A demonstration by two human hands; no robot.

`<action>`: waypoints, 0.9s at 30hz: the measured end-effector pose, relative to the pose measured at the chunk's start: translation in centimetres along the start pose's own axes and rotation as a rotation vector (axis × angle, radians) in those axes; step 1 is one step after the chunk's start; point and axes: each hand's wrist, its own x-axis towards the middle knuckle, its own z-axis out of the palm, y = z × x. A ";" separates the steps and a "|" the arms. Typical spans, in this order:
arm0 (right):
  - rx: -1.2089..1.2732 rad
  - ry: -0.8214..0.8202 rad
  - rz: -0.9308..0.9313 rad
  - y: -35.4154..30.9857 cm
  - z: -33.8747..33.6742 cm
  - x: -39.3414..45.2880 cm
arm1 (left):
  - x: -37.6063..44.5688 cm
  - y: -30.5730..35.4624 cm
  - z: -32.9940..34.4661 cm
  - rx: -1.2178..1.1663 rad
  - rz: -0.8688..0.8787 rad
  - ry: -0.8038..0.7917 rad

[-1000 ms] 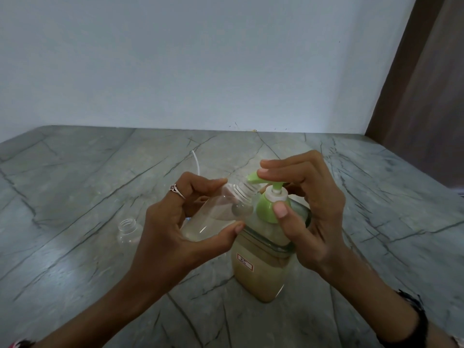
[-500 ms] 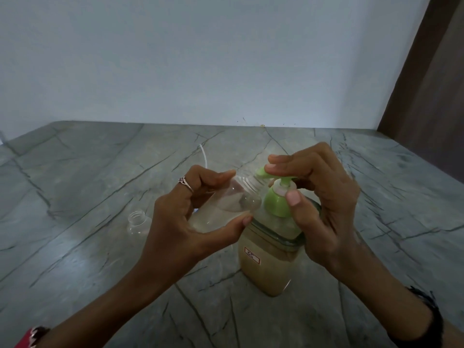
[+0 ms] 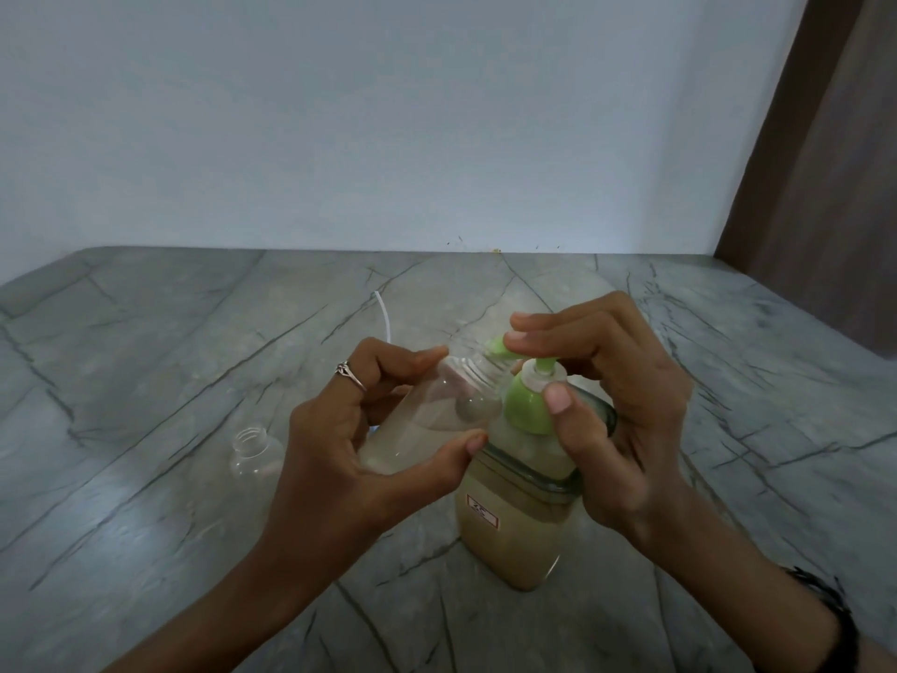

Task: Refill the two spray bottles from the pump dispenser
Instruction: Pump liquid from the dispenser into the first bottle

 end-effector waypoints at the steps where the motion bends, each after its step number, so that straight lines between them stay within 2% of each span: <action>1: -0.003 0.005 0.003 0.0 0.0 0.0 | 0.0 0.0 0.0 -0.003 0.001 0.001; 18: -0.008 -0.024 -0.011 -0.1 -0.1 -0.5 | -0.3 0.1 0.1 -0.004 -0.015 0.011; 27: -0.002 0.017 0.010 -0.2 0.0 -0.1 | -0.2 -0.1 0.1 -0.003 0.004 0.003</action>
